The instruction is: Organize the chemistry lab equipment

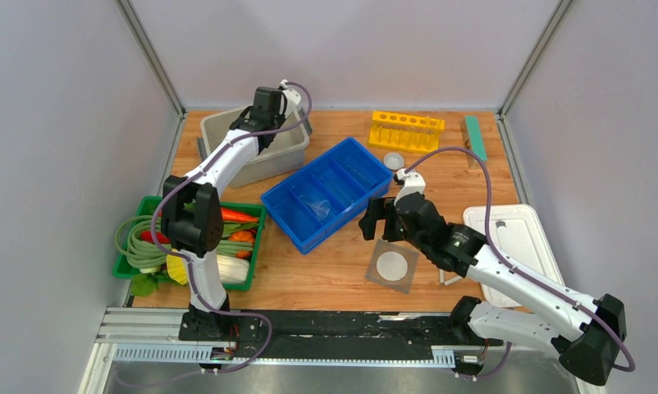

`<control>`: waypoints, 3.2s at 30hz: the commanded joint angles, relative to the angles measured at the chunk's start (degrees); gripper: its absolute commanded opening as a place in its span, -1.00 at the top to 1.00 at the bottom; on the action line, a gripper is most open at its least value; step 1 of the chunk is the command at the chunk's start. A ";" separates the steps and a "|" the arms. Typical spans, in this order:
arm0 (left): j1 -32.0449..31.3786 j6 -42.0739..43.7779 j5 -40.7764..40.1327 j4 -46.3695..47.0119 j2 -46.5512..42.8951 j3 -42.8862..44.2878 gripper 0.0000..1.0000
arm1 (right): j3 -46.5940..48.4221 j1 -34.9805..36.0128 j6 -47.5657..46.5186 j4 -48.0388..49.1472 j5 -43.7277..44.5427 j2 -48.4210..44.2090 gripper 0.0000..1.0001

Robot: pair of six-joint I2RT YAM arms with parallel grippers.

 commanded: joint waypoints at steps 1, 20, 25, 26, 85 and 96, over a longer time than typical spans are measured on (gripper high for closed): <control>-0.13 -3.43 2.44 -2.20 -3.45 0.86 0.14 | 3.55 0.06 7.53 -6.25 6.75 1.44 -1.00; -0.48 -27.60 30.22 -19.26 -33.92 -6.94 -0.11 | -5.05 -1.26 33.02 -19.27 6.75 1.01 -1.00; -0.66 -30.67 31.80 -16.98 -47.90 -20.12 -0.11 | -7.09 -2.93 38.20 -23.82 11.83 -0.05 -0.96; -0.66 -31.38 32.84 -16.10 -50.19 -22.41 -0.11 | -6.74 -3.19 39.60 -25.49 13.59 -0.14 -0.94; -1.27 -34.02 28.98 -11.79 -71.22 -43.70 -0.07 | -15.88 -26.31 36.02 -13.90 12.02 6.72 1.00; -2.06 -36.22 38.91 -9.94 -66.83 -42.12 -0.11 | -11.30 -25.61 31.61 -8.82 -0.26 -5.49 1.00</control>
